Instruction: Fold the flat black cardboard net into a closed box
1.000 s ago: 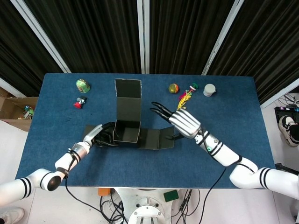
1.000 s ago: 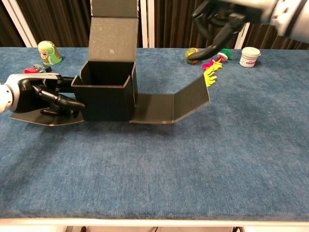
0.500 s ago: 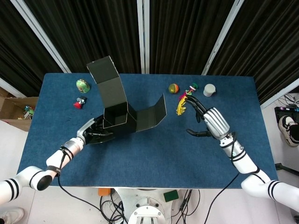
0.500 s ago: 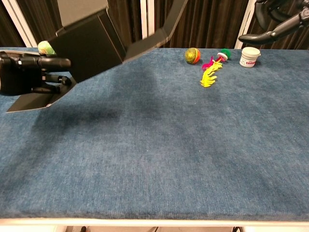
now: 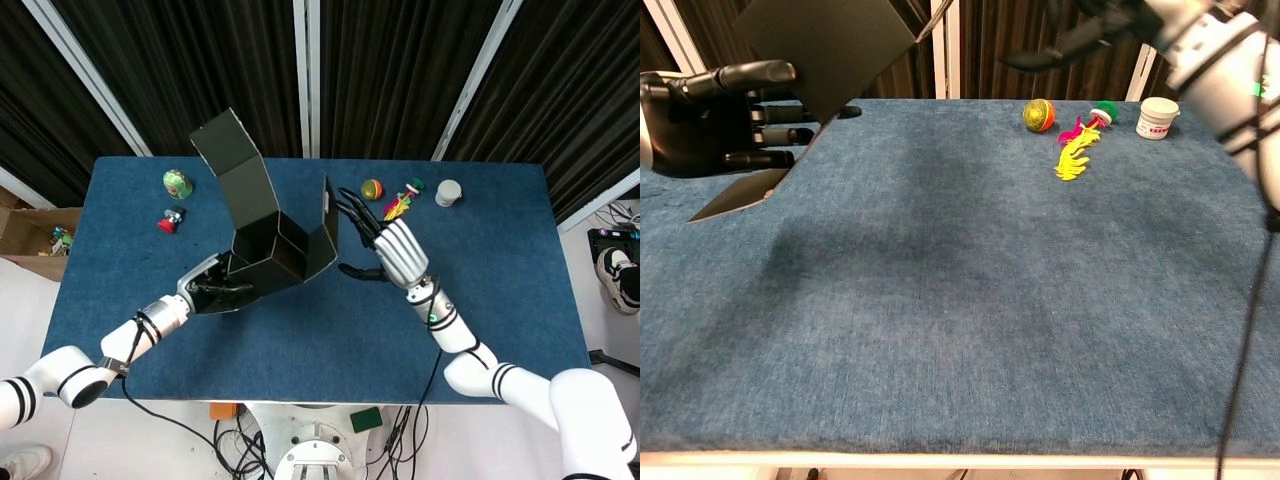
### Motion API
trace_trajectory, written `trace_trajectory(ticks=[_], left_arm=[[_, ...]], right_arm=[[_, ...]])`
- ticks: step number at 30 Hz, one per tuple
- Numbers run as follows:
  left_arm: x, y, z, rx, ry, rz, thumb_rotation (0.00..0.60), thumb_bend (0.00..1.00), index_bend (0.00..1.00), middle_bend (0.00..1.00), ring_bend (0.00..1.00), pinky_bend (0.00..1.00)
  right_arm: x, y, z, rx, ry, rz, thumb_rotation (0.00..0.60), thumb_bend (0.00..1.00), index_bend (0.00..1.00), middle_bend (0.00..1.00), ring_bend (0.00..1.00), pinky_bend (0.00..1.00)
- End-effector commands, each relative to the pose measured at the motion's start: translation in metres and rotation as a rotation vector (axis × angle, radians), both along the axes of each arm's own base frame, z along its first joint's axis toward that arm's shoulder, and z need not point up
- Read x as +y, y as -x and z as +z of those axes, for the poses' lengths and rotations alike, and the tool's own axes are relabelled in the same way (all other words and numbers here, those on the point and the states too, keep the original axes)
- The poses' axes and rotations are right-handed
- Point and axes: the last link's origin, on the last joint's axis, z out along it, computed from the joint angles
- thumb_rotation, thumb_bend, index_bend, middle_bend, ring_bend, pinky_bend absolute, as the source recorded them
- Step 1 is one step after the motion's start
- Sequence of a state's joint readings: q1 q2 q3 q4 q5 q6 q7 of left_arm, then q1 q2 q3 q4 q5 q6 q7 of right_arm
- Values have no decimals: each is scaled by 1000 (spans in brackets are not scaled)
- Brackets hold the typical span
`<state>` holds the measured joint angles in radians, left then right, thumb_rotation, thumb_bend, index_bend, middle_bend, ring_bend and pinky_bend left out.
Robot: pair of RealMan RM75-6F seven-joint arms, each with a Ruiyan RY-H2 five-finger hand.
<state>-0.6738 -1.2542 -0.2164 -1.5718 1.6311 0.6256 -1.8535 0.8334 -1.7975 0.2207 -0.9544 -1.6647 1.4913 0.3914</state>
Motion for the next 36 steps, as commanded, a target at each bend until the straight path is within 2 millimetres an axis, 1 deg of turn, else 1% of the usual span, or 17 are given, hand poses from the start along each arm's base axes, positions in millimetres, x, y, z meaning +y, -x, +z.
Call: trace_trajectory(ticks=[1, 6, 11, 17, 24, 26, 28, 31, 36], left_arm=[[0, -1, 0, 22, 14, -51, 600, 0, 357, 310, 607, 953], [3, 5, -6, 102, 17, -109, 600, 0, 357, 309, 607, 953], [7, 10, -11, 188, 3, -149, 600, 0, 357, 308, 607, 953], [7, 13, -18, 276, -3, -202, 600, 0, 357, 308, 608, 953], [7, 14, -25, 330, -5, -235, 600, 0, 357, 304, 608, 953], [7, 15, -29, 360, -11, -251, 600, 0, 357, 304, 608, 953], [7, 17, -33, 403, -20, -280, 600, 0, 357, 304, 608, 953], [6, 18, -40, 422, -20, -284, 600, 0, 357, 304, 607, 953], [4, 21, -52, 466, -14, -297, 600, 0, 357, 305, 608, 953]], right_arm=[[-3, -20, -4, 9, 29, 52, 600, 98, 0, 25, 657, 994], [0, -34, -5, 62, 19, 108, 600, 102, 0, 34, 665, 997], [4, -38, -3, 171, 5, 149, 600, 102, 0, 36, 665, 997], [7, -46, 1, 296, 36, 189, 600, 103, 0, 52, 665, 1000], [12, -48, -12, 431, 57, 230, 600, 118, 1, 90, 665, 1000], [13, -48, -16, 459, 79, 246, 600, 118, 18, 102, 668, 1000], [15, -47, -21, 477, 91, 256, 600, 120, 67, 121, 676, 1000], [17, -43, -29, 500, 85, 259, 600, 122, 125, 142, 679, 1000], [20, -37, -42, 517, 80, 256, 600, 122, 170, 164, 682, 1000]])
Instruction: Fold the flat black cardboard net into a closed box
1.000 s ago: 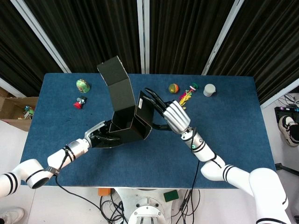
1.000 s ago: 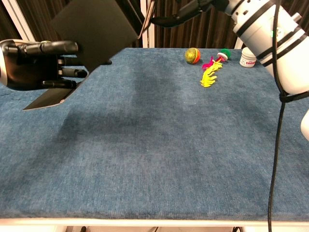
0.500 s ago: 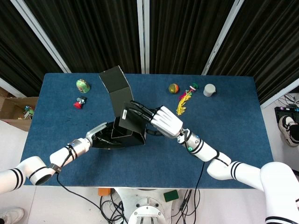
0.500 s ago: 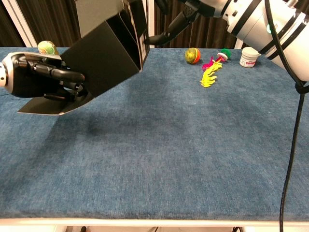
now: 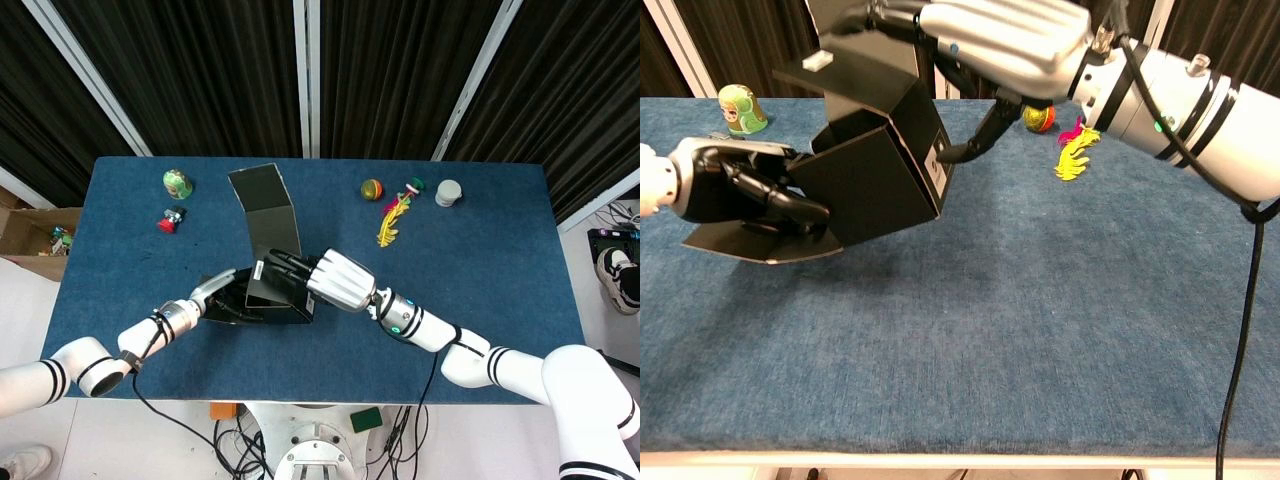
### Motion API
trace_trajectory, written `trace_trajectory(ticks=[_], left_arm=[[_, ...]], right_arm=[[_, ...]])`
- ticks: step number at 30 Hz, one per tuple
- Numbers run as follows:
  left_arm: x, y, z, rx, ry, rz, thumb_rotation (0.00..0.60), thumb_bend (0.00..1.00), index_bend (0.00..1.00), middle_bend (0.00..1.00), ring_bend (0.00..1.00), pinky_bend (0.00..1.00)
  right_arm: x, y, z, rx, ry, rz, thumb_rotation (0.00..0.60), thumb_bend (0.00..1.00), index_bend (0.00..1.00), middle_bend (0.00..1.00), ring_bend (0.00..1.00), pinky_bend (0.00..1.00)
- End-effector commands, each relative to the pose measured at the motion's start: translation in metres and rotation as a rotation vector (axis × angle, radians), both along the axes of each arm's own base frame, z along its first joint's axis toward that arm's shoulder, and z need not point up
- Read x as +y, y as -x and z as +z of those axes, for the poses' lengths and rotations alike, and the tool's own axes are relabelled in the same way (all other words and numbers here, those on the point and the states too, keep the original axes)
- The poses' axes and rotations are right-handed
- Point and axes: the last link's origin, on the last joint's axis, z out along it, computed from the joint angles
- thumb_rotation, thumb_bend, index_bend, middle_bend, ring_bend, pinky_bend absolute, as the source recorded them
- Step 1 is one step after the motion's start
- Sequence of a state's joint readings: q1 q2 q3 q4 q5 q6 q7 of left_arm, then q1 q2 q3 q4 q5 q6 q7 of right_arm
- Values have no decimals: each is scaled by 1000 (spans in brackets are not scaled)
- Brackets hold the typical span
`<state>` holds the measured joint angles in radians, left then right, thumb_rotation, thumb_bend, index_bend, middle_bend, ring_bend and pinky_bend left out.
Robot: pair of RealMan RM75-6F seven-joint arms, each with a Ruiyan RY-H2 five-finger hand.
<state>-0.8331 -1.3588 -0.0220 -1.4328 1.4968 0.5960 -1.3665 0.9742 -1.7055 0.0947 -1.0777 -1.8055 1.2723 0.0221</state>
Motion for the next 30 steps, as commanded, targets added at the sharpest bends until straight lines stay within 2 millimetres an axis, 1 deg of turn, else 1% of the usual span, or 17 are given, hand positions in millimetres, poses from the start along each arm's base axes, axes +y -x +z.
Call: trace_trajectory(ticks=[1, 4, 9, 11, 14, 18, 23, 27, 30], left_arm=[[-2, 3, -12, 30, 9, 2, 600, 0, 357, 305, 607, 953], [-4, 4, -20, 42, 11, -1, 600, 0, 357, 305, 607, 953], [-7, 6, -29, 66, 15, -12, 600, 0, 357, 305, 605, 953], [-7, 7, -31, 72, 16, -13, 600, 0, 357, 305, 605, 953], [-7, 9, -33, 89, 8, -23, 600, 0, 357, 305, 604, 953], [-6, 12, -35, 125, -7, -55, 600, 0, 357, 304, 604, 953], [-4, 13, -35, 184, -36, -120, 600, 0, 357, 302, 604, 953], [-1, 10, -34, 228, -62, -174, 600, 0, 357, 302, 604, 953], [0, 6, -34, 252, -77, -205, 599, 0, 357, 302, 604, 953]], right_arm=[[3, 3, -9, 9, 3, 2, 600, 123, 179, 166, 683, 1000], [5, 5, -18, 14, 9, 11, 600, 118, 183, 166, 683, 1000], [7, 5, -27, -10, 14, 8, 600, 71, 192, 174, 683, 1000], [8, 5, -30, -13, 13, 15, 600, 71, 228, 197, 683, 1000], [9, 8, -34, -4, 4, 20, 600, 71, 309, 251, 692, 1000], [9, 15, -38, 32, -4, 20, 600, 70, 357, 278, 695, 1000], [11, 24, -40, 72, -9, 25, 600, 68, 367, 267, 695, 1000], [14, 30, -40, 93, -1, 32, 600, 71, 367, 260, 695, 1000], [16, 35, -39, 102, 3, 33, 600, 108, 368, 259, 695, 1000]])
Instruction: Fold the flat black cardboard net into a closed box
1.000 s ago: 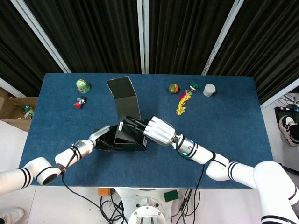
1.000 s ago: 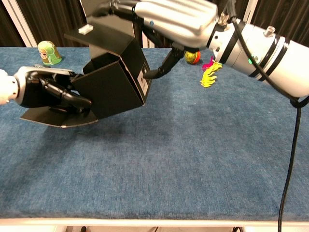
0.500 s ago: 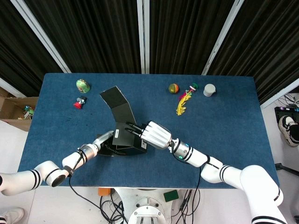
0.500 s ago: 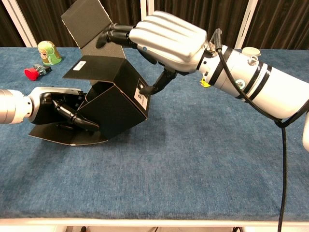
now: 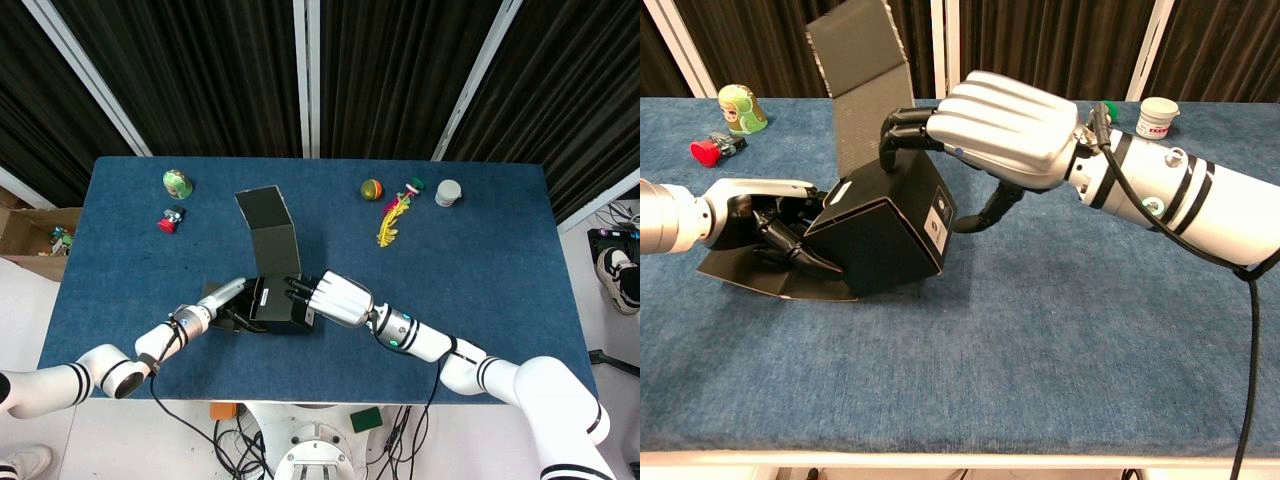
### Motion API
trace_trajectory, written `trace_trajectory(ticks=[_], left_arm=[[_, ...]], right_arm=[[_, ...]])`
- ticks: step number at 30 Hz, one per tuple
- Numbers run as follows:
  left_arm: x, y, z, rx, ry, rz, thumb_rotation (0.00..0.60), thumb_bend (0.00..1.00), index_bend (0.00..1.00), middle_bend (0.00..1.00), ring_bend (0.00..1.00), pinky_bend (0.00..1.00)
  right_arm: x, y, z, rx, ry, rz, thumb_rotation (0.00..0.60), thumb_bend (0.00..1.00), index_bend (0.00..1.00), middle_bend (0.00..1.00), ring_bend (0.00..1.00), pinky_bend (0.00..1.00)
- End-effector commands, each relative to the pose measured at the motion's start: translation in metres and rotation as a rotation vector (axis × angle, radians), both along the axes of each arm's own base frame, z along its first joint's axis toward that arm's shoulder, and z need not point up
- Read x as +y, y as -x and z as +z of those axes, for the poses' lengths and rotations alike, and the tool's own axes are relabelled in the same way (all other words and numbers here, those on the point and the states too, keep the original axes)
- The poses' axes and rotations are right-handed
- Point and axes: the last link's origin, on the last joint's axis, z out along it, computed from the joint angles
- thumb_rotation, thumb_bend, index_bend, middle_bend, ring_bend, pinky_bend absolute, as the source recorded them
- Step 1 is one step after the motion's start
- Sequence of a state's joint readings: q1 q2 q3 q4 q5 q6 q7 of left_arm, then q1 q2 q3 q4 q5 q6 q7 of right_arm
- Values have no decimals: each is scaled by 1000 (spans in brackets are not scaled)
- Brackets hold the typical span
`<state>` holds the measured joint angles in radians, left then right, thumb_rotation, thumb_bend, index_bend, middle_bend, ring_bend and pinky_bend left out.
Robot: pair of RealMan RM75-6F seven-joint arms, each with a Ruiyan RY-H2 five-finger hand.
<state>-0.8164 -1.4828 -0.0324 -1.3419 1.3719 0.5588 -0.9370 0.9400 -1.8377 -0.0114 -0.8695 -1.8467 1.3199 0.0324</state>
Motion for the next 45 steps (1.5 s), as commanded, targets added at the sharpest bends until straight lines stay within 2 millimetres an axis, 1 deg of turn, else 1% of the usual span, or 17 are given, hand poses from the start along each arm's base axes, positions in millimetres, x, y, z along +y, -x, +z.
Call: trace_trajectory(ticks=[1, 11, 18, 22, 26, 35, 42, 45], left_arm=[[3, -5, 1, 34, -24, -46, 599, 0, 357, 302, 603, 953], [3, -15, -5, 107, -84, -138, 599, 0, 357, 302, 604, 954], [1, -23, -3, 160, -131, -192, 600, 0, 357, 302, 604, 954], [0, -26, -2, 176, -134, -201, 600, 0, 357, 302, 604, 955], [2, -30, 3, 182, -149, -205, 600, 0, 357, 302, 604, 956], [3, -36, 24, 184, -199, -214, 599, 0, 357, 302, 604, 957], [2, -31, 21, 191, -162, -171, 599, 0, 357, 300, 604, 957], [4, -29, 18, 183, -151, -144, 599, 0, 356, 300, 604, 957]], right_arm=[[3, 5, 1, 7, 6, 1, 600, 121, 368, 258, 695, 1000], [13, 18, -2, 40, 33, 30, 600, 158, 368, 253, 695, 1000], [22, 38, -5, 51, 64, 21, 600, 161, 370, 245, 695, 1000], [24, 43, -6, 38, 74, 7, 600, 162, 370, 242, 695, 1000], [24, 45, -4, 18, 83, 4, 600, 162, 371, 242, 695, 1000], [26, 45, 3, -22, 100, 10, 600, 161, 363, 242, 694, 1000], [20, 43, 2, -14, 102, -6, 600, 161, 343, 236, 693, 1000], [18, 41, -2, -19, 99, -25, 600, 160, 313, 223, 693, 1000]])
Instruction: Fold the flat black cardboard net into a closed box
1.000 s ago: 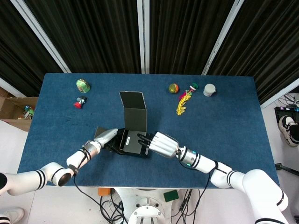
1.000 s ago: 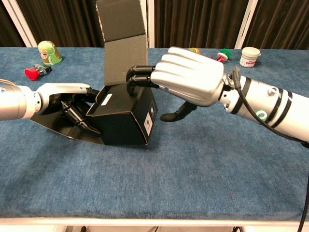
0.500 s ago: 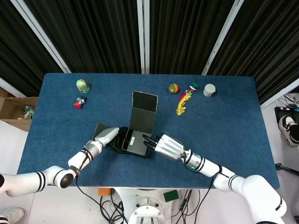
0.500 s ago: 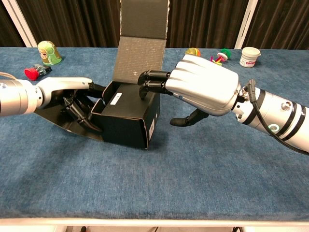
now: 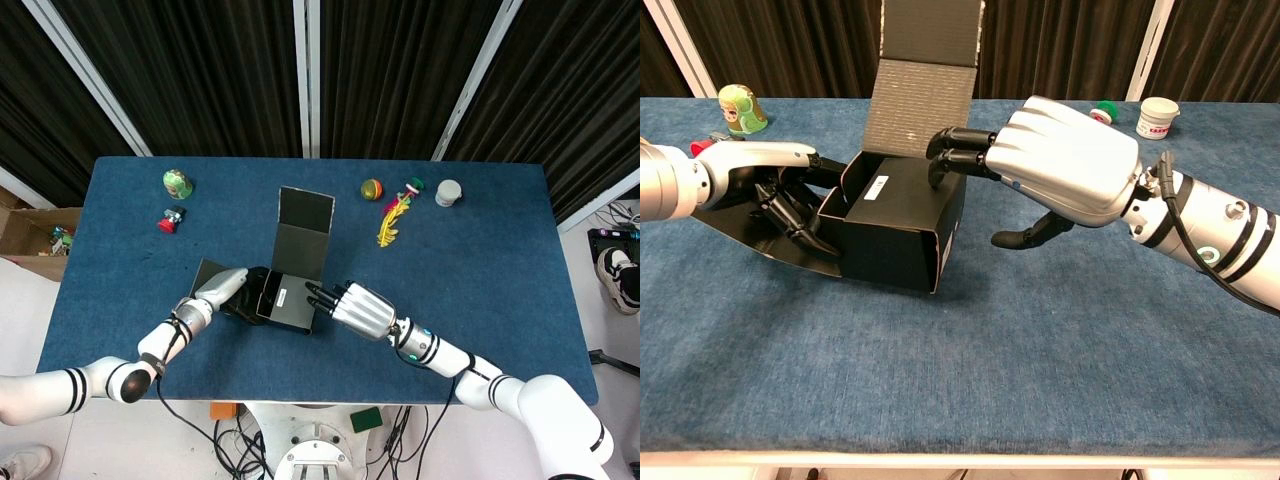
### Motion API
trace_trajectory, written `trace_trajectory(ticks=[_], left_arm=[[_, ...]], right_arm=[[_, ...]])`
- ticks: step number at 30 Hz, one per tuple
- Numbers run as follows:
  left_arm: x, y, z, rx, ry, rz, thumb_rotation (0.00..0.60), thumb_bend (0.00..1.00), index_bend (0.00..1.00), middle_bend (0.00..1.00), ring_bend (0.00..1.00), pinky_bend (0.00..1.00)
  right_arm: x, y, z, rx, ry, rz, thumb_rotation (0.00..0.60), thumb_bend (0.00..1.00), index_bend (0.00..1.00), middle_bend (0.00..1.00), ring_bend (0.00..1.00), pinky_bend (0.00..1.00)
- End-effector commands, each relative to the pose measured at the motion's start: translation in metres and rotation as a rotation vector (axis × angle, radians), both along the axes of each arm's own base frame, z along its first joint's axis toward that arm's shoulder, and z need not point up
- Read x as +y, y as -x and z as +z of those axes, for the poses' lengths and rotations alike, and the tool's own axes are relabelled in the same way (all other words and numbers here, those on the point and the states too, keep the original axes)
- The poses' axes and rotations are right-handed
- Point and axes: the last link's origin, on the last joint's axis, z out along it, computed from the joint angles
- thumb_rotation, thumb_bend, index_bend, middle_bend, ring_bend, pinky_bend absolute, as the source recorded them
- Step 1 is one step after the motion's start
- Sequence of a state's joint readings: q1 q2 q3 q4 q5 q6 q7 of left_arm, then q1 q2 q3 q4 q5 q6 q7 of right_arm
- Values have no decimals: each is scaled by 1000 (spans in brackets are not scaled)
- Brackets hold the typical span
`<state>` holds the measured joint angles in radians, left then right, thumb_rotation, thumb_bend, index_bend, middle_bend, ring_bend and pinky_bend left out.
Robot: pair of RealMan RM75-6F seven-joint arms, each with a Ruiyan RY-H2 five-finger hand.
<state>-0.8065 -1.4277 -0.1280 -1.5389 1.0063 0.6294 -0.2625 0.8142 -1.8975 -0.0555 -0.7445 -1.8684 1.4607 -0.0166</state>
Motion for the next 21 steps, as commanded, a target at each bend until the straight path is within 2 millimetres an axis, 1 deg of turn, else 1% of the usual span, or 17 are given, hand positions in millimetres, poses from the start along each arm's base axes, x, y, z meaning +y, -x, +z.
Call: trace_trajectory(ticks=[1, 7, 10, 13, 19, 21], left_arm=[[2, 1, -3, -2, 9, 18, 600, 0, 356, 300, 604, 957], [2, 1, -8, 23, 16, 5, 599, 0, 335, 296, 604, 957], [3, 1, -8, 34, 14, -7, 596, 0, 309, 286, 604, 956], [2, 0, -8, 47, 13, -22, 580, 0, 271, 267, 604, 956], [1, 1, -9, 49, 15, -26, 480, 0, 212, 243, 604, 956], [1, 1, -9, 52, 15, -30, 458, 0, 205, 238, 604, 956]], right_arm=[[-2, -2, -3, -3, -4, -14, 600, 160, 300, 217, 693, 1000], [-4, -8, -9, 6, -9, -12, 600, 160, 237, 193, 692, 1000], [-5, -7, -12, 28, -11, -12, 600, 161, 236, 192, 692, 1000], [-5, -8, -16, 50, -14, -12, 600, 161, 236, 192, 693, 1000], [-5, -7, -18, 67, -15, -11, 600, 160, 230, 192, 692, 1000], [-4, -7, -18, 70, -15, -10, 600, 160, 229, 192, 692, 1000]])
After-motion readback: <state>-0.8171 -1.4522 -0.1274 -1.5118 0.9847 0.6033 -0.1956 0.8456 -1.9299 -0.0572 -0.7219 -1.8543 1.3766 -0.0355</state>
